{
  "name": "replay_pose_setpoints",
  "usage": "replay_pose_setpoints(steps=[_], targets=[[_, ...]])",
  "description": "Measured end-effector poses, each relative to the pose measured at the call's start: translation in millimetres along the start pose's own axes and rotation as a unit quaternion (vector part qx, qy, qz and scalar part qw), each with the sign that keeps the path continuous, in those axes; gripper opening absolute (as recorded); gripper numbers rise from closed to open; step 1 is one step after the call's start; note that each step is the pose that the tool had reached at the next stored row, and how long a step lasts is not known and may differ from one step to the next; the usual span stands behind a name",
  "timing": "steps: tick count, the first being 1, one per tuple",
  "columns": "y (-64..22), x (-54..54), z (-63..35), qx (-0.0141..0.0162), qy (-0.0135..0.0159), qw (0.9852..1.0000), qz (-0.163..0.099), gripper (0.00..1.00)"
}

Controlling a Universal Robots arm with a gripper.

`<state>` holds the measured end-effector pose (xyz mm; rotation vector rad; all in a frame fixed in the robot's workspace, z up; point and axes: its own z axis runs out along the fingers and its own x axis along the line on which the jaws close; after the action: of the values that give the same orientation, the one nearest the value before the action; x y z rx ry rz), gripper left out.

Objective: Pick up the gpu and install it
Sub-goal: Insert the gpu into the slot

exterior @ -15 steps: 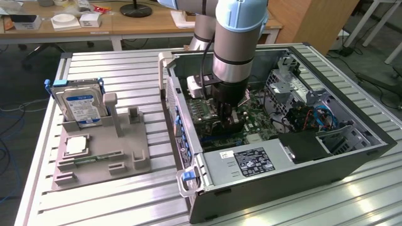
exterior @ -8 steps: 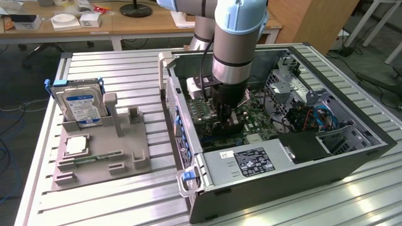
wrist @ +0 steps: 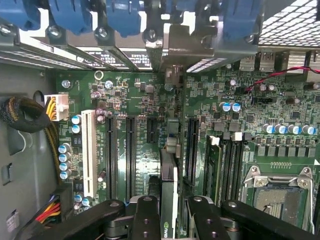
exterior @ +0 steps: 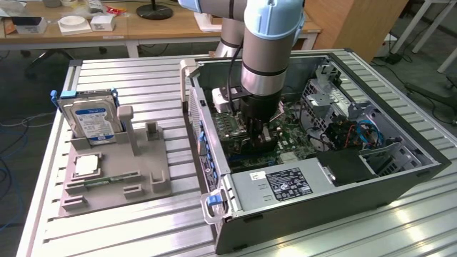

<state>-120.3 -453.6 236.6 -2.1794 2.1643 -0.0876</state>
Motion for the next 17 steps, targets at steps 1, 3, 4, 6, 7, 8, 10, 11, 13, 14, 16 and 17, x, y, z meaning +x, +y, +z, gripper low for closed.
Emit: replay_pose_setpoints(steps=[1, 3, 4, 6, 7, 8, 10, 11, 13, 14, 16, 17], targets=[[0.2, -0.3, -0.4, -0.0008, -0.0016, 1.0, 0.0, 0.27], [-0.3, 0.0, -4.4, -0.0009, -0.0011, 1.0, 0.0, 0.33], [-0.7, -0.1, -8.9, -0.0009, -0.0011, 1.0, 0.0, 0.33], [-1.1, -0.1, -13.0, -0.0009, -0.0011, 1.0, 0.0, 0.33], [-1.3, -0.1, -15.6, -0.0008, -0.0011, 1.0, 0.0, 0.33], [-1.6, -0.1, -18.8, -0.0007, -0.001, 1.0, 0.0, 0.33], [-2.9, -0.2, -32.4, -0.0004, -0.0011, 1.0, 0.0, 0.33], [-3.0, -0.2, -34.5, -0.0004, -0.001, 1.0, 0.0, 0.33], [-3.0, -0.3, -34.4, -0.0003, -0.0012, 1.0, 0.0, 0.31], [-3.0, -0.3, -34.5, -0.0003, -0.0011, 1.0, 0.0, 0.31], [-3.0, -0.3, -34.5, -0.0003, -0.0011, 1.0, 0.0, 0.19], [-3.0, -0.3, -34.5, -0.0003, -0.0011, 1.0, 0.0, 0.13]])
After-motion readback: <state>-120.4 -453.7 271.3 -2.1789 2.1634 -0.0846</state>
